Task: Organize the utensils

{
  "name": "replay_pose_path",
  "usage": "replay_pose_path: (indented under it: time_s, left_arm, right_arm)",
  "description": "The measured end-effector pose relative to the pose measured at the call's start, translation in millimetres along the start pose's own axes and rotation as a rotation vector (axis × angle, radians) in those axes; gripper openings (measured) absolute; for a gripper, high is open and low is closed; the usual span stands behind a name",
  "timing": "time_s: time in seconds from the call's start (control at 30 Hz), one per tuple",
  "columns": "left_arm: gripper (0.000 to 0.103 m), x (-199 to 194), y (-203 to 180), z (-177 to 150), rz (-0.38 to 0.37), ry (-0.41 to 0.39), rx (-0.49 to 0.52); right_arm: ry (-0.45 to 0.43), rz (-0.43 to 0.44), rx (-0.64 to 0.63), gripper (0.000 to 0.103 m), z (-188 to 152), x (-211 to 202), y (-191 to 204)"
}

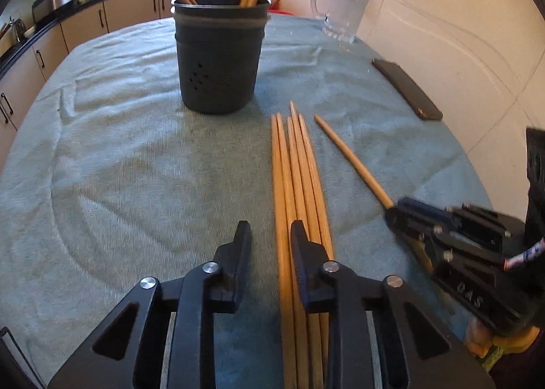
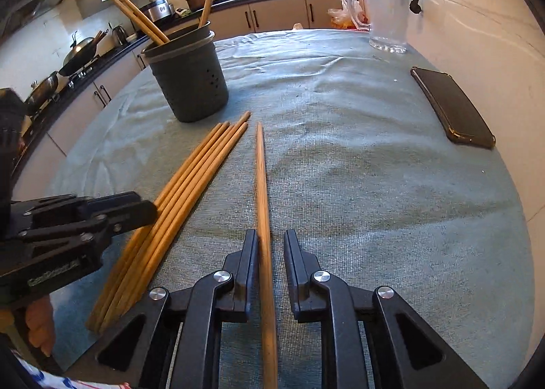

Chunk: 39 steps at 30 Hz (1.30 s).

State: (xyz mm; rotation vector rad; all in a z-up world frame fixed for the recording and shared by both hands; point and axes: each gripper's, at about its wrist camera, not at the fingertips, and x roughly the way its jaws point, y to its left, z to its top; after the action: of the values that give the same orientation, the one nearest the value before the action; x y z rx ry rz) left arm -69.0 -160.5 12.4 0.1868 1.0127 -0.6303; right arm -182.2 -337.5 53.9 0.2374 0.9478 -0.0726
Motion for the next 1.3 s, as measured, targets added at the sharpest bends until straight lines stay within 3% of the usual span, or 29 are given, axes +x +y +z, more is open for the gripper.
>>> replay_pose_path:
  time_s: [0.07,0.33,0.4,0.63,0.83,1.0,1.13,1.3]
  left_arm:
    - [0.014,1,-1,2,0.009,0.005,0.006]
    - [0.008,13,-11,8,0.078,0.021,0.049]
    - [0.006,14,-6,10,0.079,0.026,0.001]
    - [0.006,-6,34,-8,0.055,0.069,-0.187]
    - [0.006,-29,48,-34,0.064,0.126,-0.181]
    - [0.008,-29,50,-24,0.085,0.134,-0.154]
    - [0.022,-16,51,-13,0.083,0.159,-0.15]
    - [0.023,-2,54,9,0.12,0.156,-0.14]
  right_arm:
    - [-0.006,-0.005,-0.003,0.016,0,0,1]
    - [-0.009,0.004,0.011,0.016,-1,-1,-2]
    - [-0.007,0.001,0.023,0.008,0,-1,-3]
    - [0.02,0.017,0.137,0.008,-7,-12,-29]
    - [0.057,0.005,0.124,0.009,-20,-31,-39]
    - [0.077,-0.011,0.092,0.013,-15,-29,-39]
    - [0.091,-0.026,0.069,0.015,-7,-21,-36]
    - [0.12,-0.045,0.052,0.015,11,-5,-37]
